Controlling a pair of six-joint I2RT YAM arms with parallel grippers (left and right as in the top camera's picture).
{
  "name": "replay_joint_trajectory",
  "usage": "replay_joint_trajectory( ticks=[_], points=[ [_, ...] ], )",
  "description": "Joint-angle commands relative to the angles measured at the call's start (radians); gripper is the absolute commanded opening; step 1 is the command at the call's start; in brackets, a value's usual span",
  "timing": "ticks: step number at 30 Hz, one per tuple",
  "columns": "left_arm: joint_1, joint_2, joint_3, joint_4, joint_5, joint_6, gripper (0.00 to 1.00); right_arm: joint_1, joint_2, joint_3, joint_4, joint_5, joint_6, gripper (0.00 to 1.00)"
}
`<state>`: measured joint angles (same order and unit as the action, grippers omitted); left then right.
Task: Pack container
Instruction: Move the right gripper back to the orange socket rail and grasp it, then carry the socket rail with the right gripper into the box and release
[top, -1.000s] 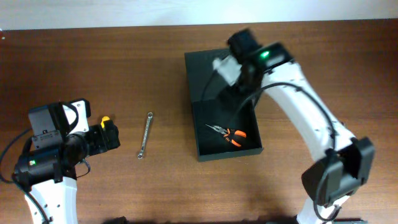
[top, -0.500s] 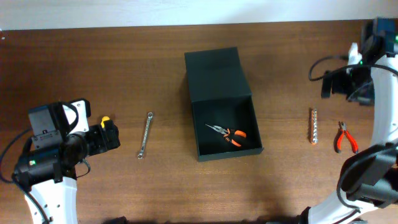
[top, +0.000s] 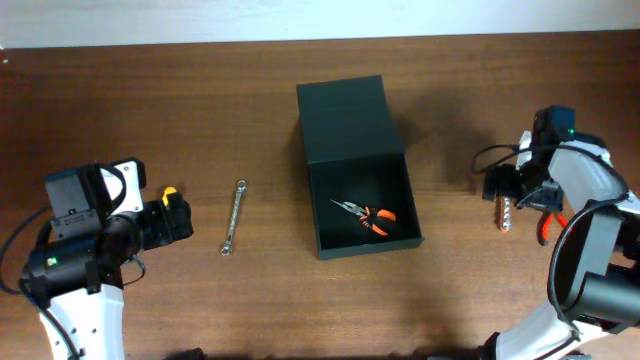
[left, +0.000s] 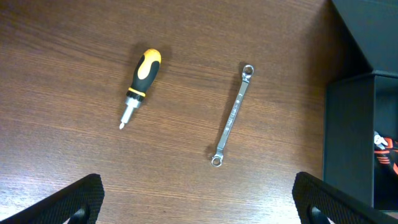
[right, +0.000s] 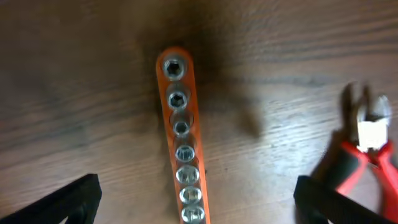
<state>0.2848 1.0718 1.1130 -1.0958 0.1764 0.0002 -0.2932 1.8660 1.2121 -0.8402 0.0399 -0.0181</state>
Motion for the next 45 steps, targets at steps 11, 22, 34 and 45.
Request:
replay_joint_trajectory(
  ticks=[11,22,34,45],
  points=[
    [0.006,-0.002,0.022,0.003,0.011,0.016,0.99,0.005,0.005,-0.128,0.13,-0.085,0.0,0.47],
    [0.006,-0.002,0.022,0.003,0.011,0.016,0.99,0.008,0.003,-0.093,0.098,-0.161,-0.004,0.04],
    [0.006,-0.002,0.022,0.011,0.011,0.016,0.99,0.375,-0.089,0.571,-0.452,-0.22,-0.467,0.04],
    [0.006,-0.002,0.022,0.011,0.011,0.016,0.99,0.772,-0.03,0.394,-0.452,-0.221,-0.771,0.04]
  ],
)
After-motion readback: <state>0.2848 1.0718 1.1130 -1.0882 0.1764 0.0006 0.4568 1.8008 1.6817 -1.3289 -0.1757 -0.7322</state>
